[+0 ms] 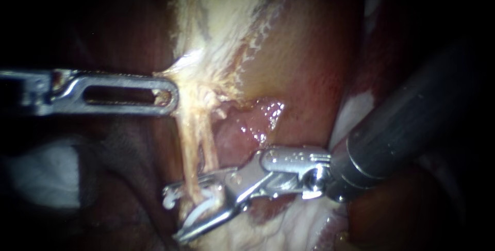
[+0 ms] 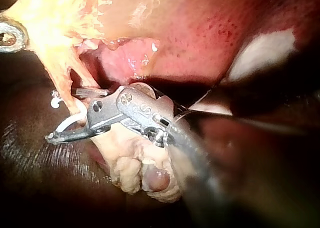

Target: Clipping first clip left tube

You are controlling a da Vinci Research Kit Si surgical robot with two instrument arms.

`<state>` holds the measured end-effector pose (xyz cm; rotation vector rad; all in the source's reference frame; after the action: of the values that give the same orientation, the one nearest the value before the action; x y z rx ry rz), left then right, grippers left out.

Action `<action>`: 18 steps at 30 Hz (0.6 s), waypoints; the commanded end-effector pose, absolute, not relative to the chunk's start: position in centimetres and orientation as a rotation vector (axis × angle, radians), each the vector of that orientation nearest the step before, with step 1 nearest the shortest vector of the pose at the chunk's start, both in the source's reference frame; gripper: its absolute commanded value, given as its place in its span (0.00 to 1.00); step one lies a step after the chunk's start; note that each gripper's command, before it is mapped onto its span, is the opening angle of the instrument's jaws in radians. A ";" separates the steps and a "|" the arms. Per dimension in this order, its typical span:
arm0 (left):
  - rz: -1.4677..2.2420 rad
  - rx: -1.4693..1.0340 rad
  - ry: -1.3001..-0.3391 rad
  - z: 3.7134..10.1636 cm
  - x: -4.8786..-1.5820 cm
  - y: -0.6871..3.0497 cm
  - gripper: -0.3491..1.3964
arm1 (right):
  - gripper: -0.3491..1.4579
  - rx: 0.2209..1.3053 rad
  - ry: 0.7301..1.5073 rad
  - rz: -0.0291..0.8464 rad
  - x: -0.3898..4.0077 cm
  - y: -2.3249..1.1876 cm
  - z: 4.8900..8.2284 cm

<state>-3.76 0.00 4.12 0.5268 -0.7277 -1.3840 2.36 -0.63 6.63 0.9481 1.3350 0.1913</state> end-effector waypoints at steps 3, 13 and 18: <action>-1.384 0.527 -0.728 4.12 -3.76 0.00 0.00 | 0.48 0.945 1.333 0.197 2.35 -0.62 6.69; -1.384 0.527 -0.728 4.12 -3.76 0.00 0.00 | 0.45 0.952 1.328 0.203 2.32 -0.64 6.74; -1.384 0.527 -0.728 4.12 -3.76 0.00 0.00 | 0.43 0.969 1.319 0.221 2.32 -0.63 6.76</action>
<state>-3.76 0.00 4.12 0.5271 -0.7275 -1.3841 2.31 -0.63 6.78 0.9700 1.3182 0.2219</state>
